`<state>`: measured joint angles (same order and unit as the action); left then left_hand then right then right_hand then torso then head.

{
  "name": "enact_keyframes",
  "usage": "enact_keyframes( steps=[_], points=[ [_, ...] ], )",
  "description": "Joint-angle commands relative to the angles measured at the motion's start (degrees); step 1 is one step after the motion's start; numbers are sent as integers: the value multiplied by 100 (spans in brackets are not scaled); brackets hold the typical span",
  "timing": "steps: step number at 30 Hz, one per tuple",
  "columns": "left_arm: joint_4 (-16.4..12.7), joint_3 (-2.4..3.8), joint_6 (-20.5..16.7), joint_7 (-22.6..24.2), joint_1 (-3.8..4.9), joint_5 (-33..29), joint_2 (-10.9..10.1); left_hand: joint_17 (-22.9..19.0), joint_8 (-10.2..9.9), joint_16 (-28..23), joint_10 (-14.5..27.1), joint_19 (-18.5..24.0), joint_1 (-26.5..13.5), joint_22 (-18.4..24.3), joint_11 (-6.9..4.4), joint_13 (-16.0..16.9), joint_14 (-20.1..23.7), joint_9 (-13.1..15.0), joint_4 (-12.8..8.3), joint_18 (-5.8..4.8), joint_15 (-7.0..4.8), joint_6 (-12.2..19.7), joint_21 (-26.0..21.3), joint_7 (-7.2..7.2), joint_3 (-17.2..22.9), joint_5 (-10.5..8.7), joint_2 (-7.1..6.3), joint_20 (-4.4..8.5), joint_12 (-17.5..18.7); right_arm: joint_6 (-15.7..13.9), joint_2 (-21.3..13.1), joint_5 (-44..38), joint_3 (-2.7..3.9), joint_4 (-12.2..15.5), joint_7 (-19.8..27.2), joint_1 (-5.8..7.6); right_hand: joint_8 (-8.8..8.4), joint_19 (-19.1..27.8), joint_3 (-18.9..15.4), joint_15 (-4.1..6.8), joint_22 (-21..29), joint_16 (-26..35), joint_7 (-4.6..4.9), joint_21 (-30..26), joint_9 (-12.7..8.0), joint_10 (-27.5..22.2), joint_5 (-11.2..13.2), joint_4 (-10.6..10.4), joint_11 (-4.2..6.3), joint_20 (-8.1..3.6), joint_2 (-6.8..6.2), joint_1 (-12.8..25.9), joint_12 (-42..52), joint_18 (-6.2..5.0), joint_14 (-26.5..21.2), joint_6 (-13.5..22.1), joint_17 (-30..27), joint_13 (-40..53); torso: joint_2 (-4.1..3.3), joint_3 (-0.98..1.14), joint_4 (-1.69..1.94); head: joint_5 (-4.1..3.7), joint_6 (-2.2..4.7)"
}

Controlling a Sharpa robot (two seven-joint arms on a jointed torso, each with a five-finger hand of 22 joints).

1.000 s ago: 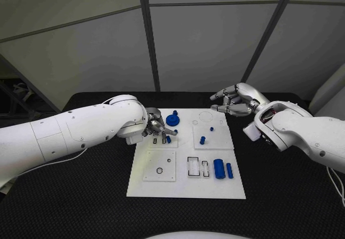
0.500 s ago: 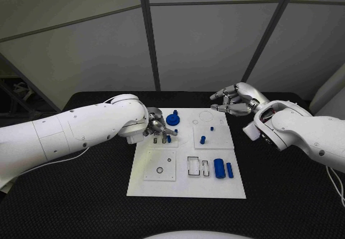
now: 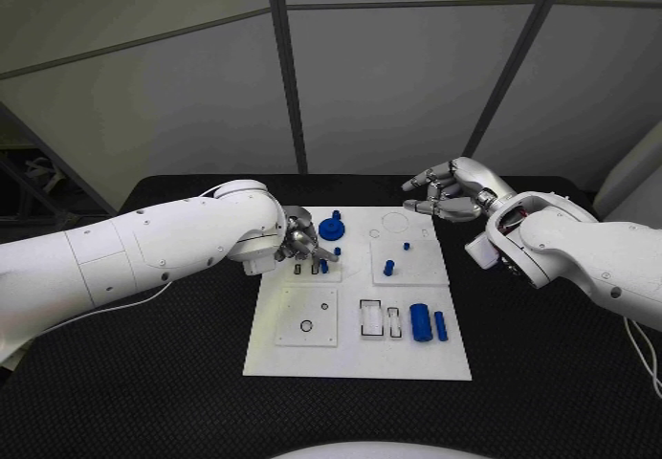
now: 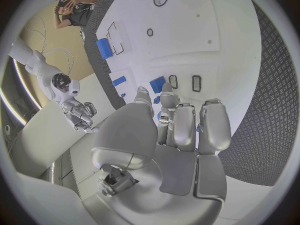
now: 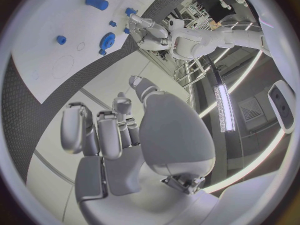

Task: Assemble the parts on the task board

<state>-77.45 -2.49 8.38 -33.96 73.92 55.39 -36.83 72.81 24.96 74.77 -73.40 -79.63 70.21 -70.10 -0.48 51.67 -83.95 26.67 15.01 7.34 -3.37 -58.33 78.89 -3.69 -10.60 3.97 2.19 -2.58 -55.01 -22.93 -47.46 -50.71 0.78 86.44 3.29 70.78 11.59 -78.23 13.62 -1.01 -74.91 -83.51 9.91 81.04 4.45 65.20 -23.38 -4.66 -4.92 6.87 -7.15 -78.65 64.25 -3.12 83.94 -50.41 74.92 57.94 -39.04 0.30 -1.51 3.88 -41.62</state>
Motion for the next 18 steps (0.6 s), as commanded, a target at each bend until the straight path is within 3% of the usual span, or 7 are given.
enact_keyframes(
  steps=[1,18],
  points=[
    [23,-7,208,81,10,37,16,0,32,-37,33,-7,75,-10,-4,-1,-170,20,-52,-323,-54,50,30,11,16,42,22,4,11,28,8,-22,5,1,8,12,16,33,-14,52,-66,26,-12,-18,-6,-18,-19,-15,18,3,-9,-4,-27,-57,329,-48,469,-4,-2,-3,-7,5,-3],
    [30,-20,215,135,10,38,57,16,90,-26,27,-14,170,-43,-13,3,-176,94,-108,-327,-58,54,44,22,80,51,59,6,4,42,23,-26,5,-10,-7,12,16,33,-14,52,-66,26,-12,-18,-6,-18,-19,-15,18,3,-9,-4,-27,-57,329,-48,469,-4,0,1,1,-3,-24]
  ],
)
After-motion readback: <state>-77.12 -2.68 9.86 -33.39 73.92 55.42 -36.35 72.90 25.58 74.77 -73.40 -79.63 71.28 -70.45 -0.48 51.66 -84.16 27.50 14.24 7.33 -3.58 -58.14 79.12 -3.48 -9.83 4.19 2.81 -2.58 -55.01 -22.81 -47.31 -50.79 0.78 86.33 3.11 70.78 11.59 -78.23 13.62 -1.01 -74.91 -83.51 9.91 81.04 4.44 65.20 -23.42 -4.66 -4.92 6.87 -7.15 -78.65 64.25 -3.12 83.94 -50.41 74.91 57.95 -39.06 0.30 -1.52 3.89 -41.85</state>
